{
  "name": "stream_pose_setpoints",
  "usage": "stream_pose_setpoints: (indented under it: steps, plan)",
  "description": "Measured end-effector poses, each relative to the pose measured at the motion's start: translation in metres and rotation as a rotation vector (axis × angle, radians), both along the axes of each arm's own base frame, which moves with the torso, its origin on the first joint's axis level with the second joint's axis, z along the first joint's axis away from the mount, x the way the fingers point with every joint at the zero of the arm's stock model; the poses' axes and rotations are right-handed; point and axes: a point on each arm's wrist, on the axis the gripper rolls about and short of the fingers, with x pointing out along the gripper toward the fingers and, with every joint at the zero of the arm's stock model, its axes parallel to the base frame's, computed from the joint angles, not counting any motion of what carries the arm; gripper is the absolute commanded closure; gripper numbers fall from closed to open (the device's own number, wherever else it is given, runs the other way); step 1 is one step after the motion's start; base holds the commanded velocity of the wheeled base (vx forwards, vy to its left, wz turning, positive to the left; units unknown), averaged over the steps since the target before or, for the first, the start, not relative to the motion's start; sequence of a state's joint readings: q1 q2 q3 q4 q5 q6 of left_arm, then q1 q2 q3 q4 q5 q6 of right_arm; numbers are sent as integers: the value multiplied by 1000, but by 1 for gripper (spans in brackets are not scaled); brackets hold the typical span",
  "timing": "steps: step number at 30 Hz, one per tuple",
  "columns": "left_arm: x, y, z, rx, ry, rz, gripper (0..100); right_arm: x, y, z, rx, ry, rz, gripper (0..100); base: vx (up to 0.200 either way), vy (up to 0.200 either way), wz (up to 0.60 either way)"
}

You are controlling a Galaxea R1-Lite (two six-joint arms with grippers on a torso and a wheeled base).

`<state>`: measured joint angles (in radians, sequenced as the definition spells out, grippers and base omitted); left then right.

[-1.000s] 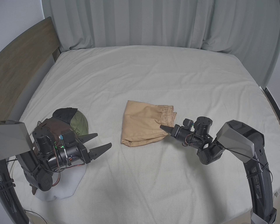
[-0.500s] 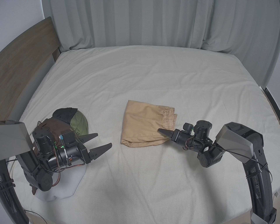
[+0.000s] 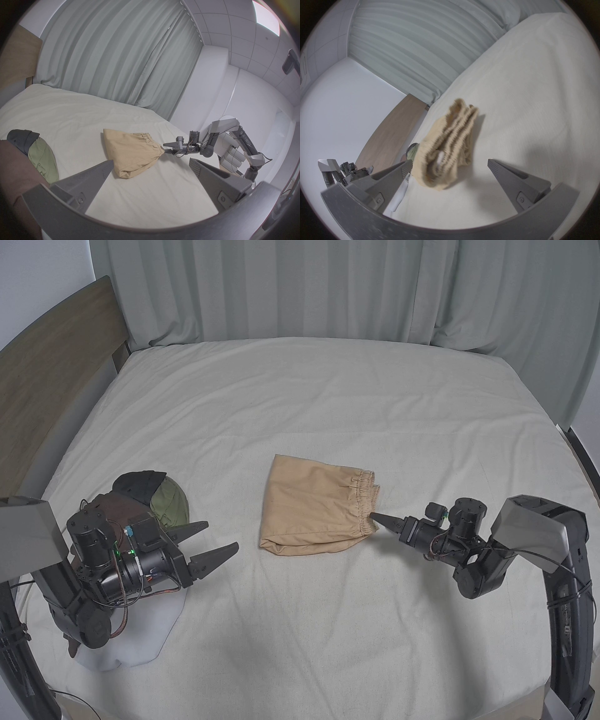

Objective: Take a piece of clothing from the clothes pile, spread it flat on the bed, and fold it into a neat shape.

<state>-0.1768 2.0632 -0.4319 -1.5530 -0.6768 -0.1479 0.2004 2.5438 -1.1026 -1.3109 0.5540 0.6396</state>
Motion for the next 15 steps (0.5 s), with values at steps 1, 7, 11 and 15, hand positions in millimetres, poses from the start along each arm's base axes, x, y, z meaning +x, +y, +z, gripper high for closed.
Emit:
stream_pose_setpoints:
  steps: [1,7,11,15]
  plan:
    - [0,0,1,0,-2,0,0,-1,-3,7,3,-17,-5,0,0,0,0]
    - [-1,-1,2,0,-6,-2,0,-8,-3,41,24,-115,-2,0,0,0,0]
    - [-2,-1,2,1,-8,-4,0,-13,8,56,37,-140,24,0,0,0,0]
    - [-2,-1,2,1,-6,-4,0,-18,25,62,45,-152,65,0,0,0,0]
